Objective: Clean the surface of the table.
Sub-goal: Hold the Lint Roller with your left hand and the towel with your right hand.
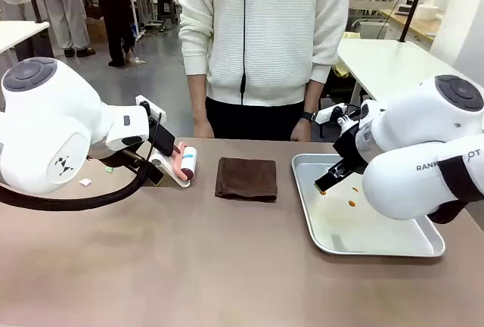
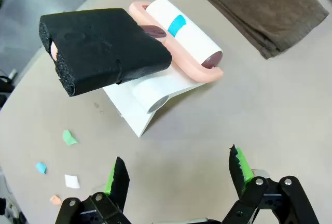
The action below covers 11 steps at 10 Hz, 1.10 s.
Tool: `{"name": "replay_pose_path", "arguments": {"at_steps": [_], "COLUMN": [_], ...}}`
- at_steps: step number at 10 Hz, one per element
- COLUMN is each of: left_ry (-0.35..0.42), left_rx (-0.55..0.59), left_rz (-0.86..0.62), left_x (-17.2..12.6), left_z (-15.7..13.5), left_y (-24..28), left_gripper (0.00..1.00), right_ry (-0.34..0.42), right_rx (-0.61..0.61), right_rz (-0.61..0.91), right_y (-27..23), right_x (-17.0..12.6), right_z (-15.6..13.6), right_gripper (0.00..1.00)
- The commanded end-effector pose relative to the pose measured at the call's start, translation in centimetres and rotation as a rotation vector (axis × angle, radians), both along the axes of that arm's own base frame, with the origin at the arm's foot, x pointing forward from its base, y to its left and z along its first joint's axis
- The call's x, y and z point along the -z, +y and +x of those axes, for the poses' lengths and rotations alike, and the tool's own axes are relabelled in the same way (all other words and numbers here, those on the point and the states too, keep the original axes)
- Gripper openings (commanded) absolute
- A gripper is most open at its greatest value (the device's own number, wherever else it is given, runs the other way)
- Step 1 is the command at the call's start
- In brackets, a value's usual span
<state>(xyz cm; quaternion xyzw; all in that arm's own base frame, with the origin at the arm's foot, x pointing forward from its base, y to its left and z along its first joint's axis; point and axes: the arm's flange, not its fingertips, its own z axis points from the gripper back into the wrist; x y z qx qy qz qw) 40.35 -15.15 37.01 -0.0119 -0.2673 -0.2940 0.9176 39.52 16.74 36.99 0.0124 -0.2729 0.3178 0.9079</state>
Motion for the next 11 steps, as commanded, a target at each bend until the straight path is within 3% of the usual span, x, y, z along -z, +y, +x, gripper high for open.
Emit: {"name": "replay_pose_path", "arguments": {"at_steps": [1,11], "left_ry": [0.0,0.0], "left_rx": [0.0,0.0], "left_rz": [0.0,0.0], "left_x": [-0.01,-0.01], "left_z": [0.0,0.0], "left_y": [0.0,0.0], "left_gripper": [1.0,1.0], "right_ry": [0.0,0.0], "right_rx": [0.0,0.0], "right_rz": [0.0,0.0], "right_y": [0.0,0.0], "right_x": [0.0,0.0], "right_z": [0.0,0.0], "right_gripper": [1.0,1.0]}}
